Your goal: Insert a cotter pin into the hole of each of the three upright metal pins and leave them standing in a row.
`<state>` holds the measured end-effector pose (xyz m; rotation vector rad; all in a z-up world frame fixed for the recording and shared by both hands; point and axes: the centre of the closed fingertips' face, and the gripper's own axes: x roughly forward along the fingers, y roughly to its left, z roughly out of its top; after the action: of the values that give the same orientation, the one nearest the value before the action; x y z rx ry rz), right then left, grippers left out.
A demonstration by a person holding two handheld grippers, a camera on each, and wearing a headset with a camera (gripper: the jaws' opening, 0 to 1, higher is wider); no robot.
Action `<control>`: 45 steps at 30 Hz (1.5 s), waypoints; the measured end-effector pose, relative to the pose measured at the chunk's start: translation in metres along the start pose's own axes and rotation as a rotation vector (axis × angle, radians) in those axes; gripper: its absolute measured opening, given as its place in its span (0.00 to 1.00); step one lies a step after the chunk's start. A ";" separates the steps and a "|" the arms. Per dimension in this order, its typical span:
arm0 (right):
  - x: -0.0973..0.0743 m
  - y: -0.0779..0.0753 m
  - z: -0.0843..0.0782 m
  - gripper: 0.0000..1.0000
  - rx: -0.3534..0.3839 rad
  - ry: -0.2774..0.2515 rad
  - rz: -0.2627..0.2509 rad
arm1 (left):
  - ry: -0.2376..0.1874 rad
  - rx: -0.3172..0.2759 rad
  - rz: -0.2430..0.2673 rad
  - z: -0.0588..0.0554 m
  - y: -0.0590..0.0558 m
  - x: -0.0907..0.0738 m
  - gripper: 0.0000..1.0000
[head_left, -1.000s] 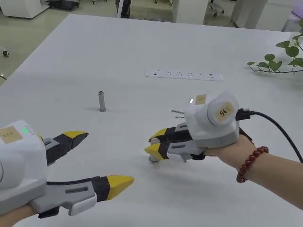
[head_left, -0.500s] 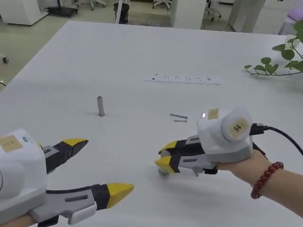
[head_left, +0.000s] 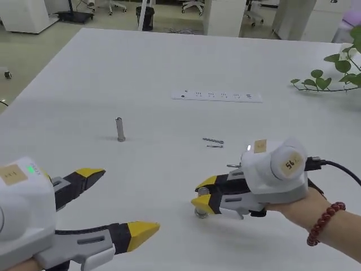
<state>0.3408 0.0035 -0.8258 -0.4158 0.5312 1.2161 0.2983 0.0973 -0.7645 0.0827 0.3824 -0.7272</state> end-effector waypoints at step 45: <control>-0.056 -0.060 0.047 0.29 0.152 -0.098 -0.075 | 0.012 0.000 0.013 -0.001 0.001 0.000 0.81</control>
<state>0.3911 -0.0308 -0.7536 -0.2438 0.5160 1.1094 0.2987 0.0984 -0.7655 0.0899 0.3932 -0.7146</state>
